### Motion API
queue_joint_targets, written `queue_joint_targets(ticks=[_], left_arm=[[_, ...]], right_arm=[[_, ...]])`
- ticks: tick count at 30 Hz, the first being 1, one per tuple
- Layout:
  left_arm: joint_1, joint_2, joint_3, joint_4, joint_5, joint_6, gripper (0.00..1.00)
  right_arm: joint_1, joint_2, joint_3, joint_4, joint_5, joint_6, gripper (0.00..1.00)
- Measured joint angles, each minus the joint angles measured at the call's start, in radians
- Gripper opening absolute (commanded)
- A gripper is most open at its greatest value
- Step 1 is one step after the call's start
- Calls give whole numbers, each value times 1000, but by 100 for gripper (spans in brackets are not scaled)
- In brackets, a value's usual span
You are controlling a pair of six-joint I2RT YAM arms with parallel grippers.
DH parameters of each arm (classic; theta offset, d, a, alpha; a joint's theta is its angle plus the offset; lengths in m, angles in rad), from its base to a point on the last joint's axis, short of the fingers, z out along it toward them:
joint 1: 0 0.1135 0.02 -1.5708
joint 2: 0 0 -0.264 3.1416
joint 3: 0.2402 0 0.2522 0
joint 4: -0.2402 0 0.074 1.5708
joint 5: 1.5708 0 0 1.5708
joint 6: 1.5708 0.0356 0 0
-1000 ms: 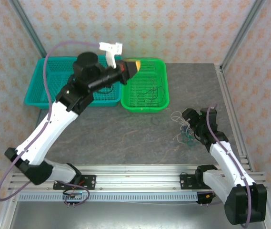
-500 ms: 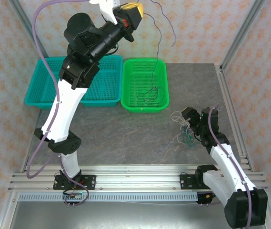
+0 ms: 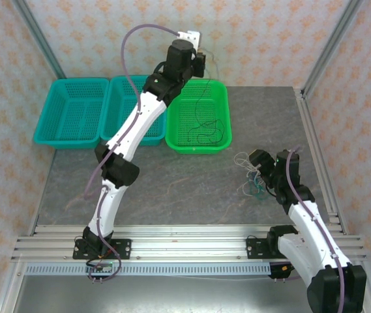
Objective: Untangle the cables
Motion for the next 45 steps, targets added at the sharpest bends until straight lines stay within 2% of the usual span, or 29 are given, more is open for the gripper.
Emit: queue_joint_targets(ticks=[11, 12, 14, 18, 20, 26, 30, 33, 34, 36, 40, 41, 45], left_arm=[[19, 32, -219, -89, -14, -148, 0], [19, 46, -222, -97, -15, -156, 3], [19, 71, -223, -117, -16, -165, 26], [24, 80, -228, -150, -17, -166, 91], [24, 56, -241, -147, -2, -165, 100], [29, -182, -406, -102, 106, -167, 100], [29, -467, -632, 38, 227, -193, 100], [26, -690, -850, 180, 299, -222, 98], [22, -746, -910, 214, 313, -230, 97], [9, -842, -1035, 282, 336, -248, 95], [-13, -917, -1220, 332, 369, -276, 91], [-17, -924, -1270, 332, 372, -281, 90], [-17, -946, -1436, 317, 379, -301, 88]], right_arm=[[0, 5, 0, 0, 0, 1, 86], [0, 9, 0, 0, 0, 1, 86], [0, 15, 1, -3, 1, 1, 86], [0, 15, 9, -45, 29, 6, 87], [0, 15, 16, -71, 56, 8, 87], [0, 77, 38, -133, 99, -17, 87], [0, 191, 61, -166, 97, -73, 87], [1, 290, 78, -173, 74, -114, 80], [3, 316, 80, -172, 62, -124, 73], [14, 369, 80, -164, 36, -138, 49], [60, 434, 82, -126, -10, -163, 6], [79, 441, 82, -109, -22, -163, 0], [188, 454, 81, 2, -108, -132, 0]])
